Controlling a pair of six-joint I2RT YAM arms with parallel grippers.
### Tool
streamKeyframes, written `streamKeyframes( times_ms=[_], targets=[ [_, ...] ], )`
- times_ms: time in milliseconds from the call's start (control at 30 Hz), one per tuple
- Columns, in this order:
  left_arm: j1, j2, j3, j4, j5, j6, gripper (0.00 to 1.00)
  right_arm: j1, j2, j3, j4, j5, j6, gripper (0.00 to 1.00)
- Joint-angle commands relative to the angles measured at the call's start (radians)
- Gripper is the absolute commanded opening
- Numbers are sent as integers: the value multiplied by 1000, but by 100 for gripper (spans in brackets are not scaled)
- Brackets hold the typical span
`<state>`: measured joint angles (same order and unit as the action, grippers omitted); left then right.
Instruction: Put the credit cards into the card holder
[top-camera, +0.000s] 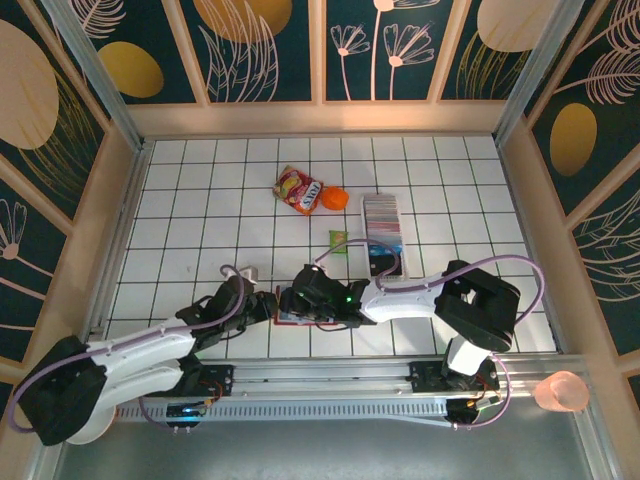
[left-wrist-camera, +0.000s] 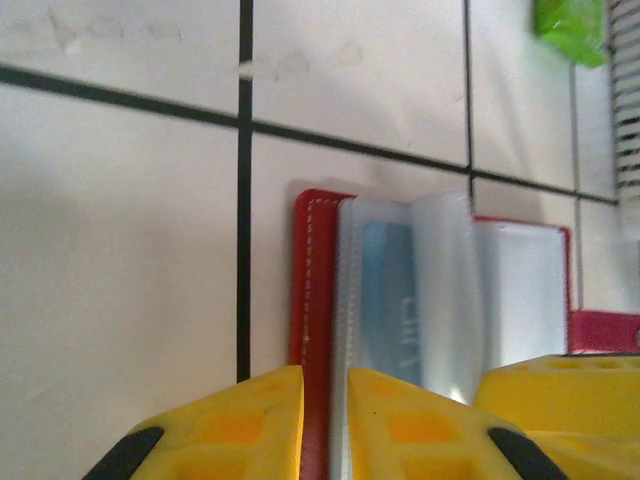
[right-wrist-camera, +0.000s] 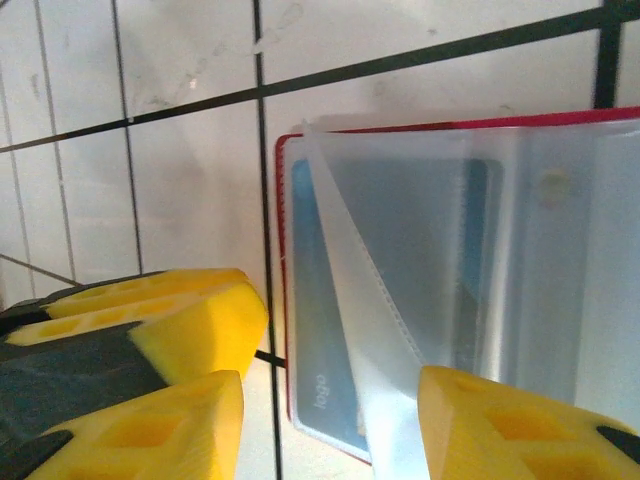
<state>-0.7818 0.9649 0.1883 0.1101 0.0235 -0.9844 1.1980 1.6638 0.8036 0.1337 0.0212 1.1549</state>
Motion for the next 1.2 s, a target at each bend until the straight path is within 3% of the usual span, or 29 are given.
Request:
streamKeyframes(
  times_ms=[0,167,467,733,833,900,1033,1167],
  targets=[
    [-4,-75,-14,-78,-70,-24,21,11,15,26,59,-29,8,49],
    [-5,-169,-20,-186,-164,-80,20,9,39,43,105,-47,3,49],
    [-4,-284,39,-466,-409,-184,30,-10,88,70,267,-94,-10,49],
    [-4,-368,53,-490,-427,-199,34,-53,76,218,249,-122,-137,49],
    [-5,-376,66,-473,-409,-174,43,-91,6,215,222,-106,-205,49],
    [-4,-363,78,-438,-375,-133,51,-141,-88,182,185,-78,-297,48],
    [-4,-286,109,-352,-284,-68,58,-281,-314,149,4,-18,-571,47],
    [-5,-150,128,-225,-132,-2,60,-392,-516,158,-189,48,-1133,46]
  ],
)
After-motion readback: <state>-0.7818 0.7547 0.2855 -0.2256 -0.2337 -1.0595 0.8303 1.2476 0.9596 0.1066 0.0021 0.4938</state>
